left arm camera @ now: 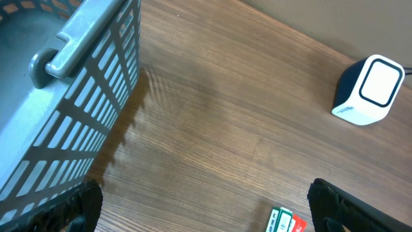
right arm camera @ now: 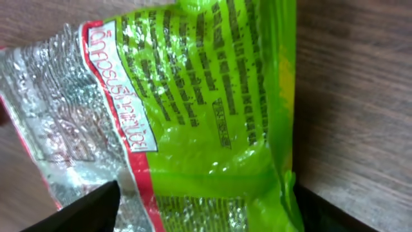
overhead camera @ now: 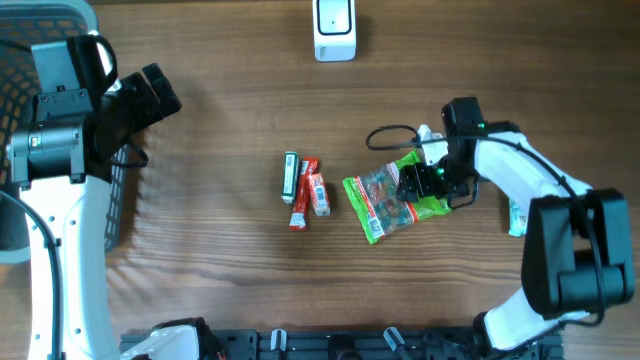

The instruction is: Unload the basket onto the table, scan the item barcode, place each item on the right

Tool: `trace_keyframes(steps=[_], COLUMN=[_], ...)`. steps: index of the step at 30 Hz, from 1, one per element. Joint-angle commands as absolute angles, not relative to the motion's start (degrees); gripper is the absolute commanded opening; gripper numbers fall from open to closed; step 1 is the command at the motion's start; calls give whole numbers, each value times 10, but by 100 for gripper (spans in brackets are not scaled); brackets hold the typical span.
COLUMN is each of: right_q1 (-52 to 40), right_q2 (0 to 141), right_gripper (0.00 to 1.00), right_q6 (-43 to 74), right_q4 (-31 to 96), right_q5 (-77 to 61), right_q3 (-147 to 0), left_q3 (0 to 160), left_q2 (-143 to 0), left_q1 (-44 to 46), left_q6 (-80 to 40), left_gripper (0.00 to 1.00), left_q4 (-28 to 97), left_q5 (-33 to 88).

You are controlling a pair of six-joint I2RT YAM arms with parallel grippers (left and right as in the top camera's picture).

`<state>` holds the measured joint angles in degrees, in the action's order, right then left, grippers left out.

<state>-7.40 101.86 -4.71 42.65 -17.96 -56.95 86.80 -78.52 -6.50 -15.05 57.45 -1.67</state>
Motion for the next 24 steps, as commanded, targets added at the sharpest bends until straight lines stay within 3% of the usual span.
trace_keyframes(steps=[1, 3, 4, 6, 9, 14, 16, 17, 24], right_q1=[-82, -82, -82, -81, -69, -34, -20, -17, -20], right_q2=[1037, 1037, 1036, 1032, 1015, 981, 976, 977, 978], right_gripper=[60, 25, 15, 7, 8, 17, 49, 55, 72], right_q6=[-60, -59, -59, -60, -66, -58, -58, -58, -13], right_q4=[378, 364, 365, 378, 415, 423, 407, 407, 429], right_q5=[-135, -136, -136, -135, -135, -118, -118, -119, -126], right_q3=[-511, -502, -502, -512, -544, -583, -583, -582, -552], left_q3=[874, 874, 874, 874, 874, 874, 874, 874, 874], left_q2=[-781, -781, -781, -781, -781, -781, -781, -781, -781], left_q1=[-67, -67, -67, -67, -67, -67, -67, -67, -67], left_q6=[-139, -139, -139, -139, -139, -139, -139, -139, -139], left_gripper=[100, 100, 100, 100, 100, 100, 100, 100, 100], left_q4=[573, 573, 573, 573, 573, 573, 573, 573, 573], left_q5=[-20, -20, -20, -20, -20, -20, -20, -20, -20])
